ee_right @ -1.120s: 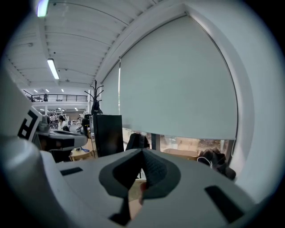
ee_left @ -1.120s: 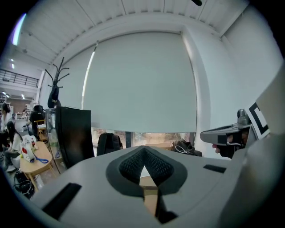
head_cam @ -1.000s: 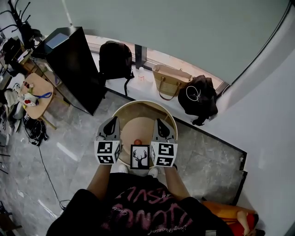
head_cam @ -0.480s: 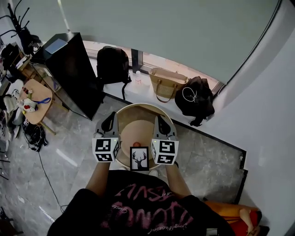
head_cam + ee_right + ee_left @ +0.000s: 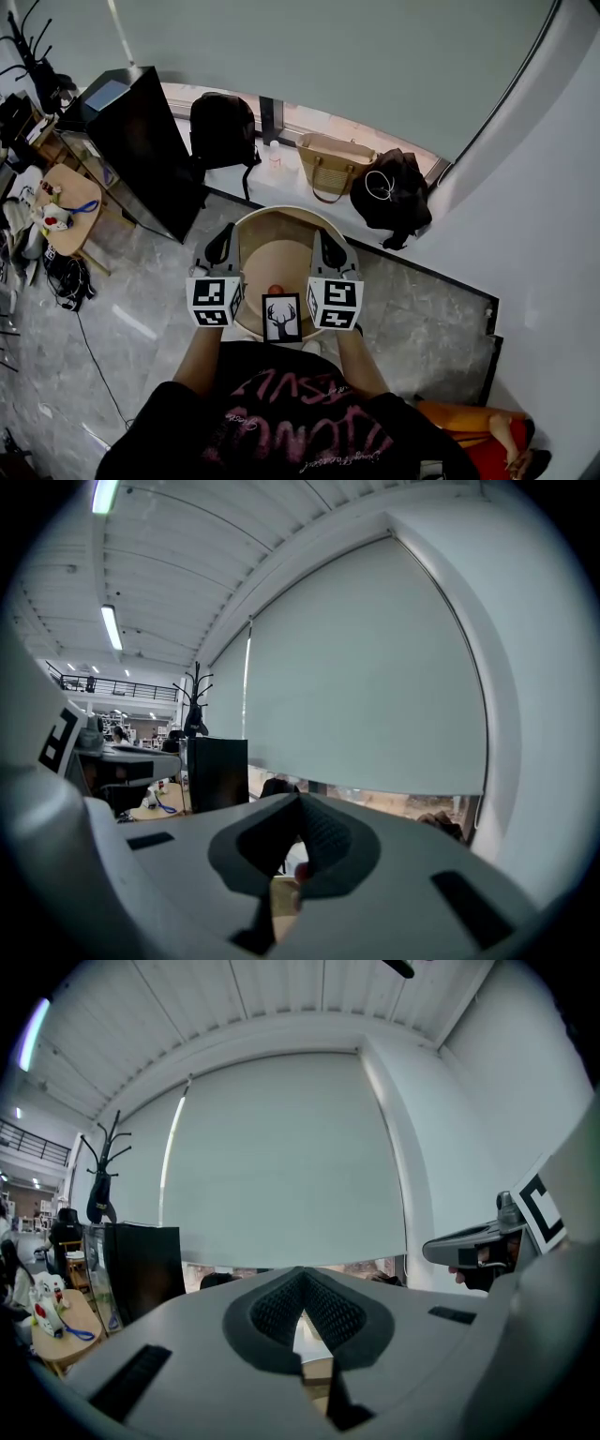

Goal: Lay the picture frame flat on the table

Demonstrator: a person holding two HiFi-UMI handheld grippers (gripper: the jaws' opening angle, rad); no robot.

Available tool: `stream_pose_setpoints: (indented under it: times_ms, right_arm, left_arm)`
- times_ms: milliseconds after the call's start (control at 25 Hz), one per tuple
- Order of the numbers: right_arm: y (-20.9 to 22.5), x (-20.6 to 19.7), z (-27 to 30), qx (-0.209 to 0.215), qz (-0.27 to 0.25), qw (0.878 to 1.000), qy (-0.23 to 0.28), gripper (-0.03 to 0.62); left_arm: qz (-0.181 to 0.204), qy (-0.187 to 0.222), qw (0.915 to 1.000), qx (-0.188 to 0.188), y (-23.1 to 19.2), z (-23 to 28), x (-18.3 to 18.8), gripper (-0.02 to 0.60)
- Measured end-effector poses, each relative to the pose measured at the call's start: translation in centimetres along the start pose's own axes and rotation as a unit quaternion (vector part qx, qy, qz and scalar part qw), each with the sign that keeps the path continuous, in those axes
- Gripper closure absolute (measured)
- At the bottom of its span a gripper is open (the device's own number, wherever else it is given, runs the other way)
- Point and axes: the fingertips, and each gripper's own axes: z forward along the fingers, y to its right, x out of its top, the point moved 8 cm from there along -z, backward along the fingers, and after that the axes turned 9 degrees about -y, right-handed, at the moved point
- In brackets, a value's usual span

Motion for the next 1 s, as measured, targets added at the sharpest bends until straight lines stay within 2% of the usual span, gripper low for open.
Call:
stream_pose_setpoints:
  times_ms: [840, 1000]
  right_arm:
    - [0.6, 0.9, 1.7, -0.001, -0.009, 1.0, 0.007, 0.574]
    - [1.0, 1.0, 2.4, 0.005, 0.007, 1.0, 0.004, 0.574]
  left_arm:
    - [0.015, -0.007, 0.9999, -0.005, 0.0, 2.2, -0.1, 0.572]
    - [0.022, -0.005, 0.9997, 0.0, -0.4, 2.8, -0.2, 0.572]
